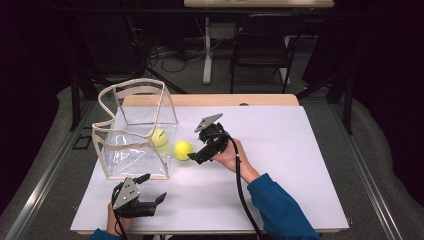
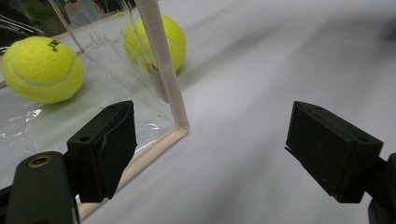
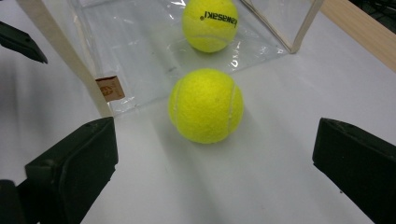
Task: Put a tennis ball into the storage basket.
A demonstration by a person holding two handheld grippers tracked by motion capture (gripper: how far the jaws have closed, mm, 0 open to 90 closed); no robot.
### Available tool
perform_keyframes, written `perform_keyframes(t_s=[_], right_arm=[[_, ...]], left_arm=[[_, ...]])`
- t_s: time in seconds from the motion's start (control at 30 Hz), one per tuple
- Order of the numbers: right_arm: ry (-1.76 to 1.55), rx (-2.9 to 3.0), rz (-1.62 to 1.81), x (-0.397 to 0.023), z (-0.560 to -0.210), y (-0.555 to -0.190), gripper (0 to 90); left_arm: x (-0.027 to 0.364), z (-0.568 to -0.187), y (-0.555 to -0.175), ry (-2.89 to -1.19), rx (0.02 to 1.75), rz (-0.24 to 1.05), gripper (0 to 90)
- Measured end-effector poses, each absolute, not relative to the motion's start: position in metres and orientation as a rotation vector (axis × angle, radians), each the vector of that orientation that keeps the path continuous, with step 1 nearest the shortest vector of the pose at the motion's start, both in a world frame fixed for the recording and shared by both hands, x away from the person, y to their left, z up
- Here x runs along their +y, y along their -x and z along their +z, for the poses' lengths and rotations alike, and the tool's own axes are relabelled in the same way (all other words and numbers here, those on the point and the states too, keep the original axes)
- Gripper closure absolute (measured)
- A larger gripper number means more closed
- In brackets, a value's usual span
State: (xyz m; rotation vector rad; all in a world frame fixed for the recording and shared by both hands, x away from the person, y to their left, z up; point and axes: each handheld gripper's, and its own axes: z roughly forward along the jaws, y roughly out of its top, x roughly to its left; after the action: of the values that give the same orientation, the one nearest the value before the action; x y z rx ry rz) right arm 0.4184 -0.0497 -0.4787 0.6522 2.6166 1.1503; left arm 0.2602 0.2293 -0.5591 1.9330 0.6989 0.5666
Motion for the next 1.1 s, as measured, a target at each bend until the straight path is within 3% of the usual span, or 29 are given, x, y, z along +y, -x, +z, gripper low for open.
perform_keyframes(t_s=[1.1], right_arm=[[-0.699,2.664,1.06,-0.012,-0.518,-0.442,0.0]], left_arm=[[0.226,-0.558,-0.263,-1.94,0.672,0.568,16.2]])
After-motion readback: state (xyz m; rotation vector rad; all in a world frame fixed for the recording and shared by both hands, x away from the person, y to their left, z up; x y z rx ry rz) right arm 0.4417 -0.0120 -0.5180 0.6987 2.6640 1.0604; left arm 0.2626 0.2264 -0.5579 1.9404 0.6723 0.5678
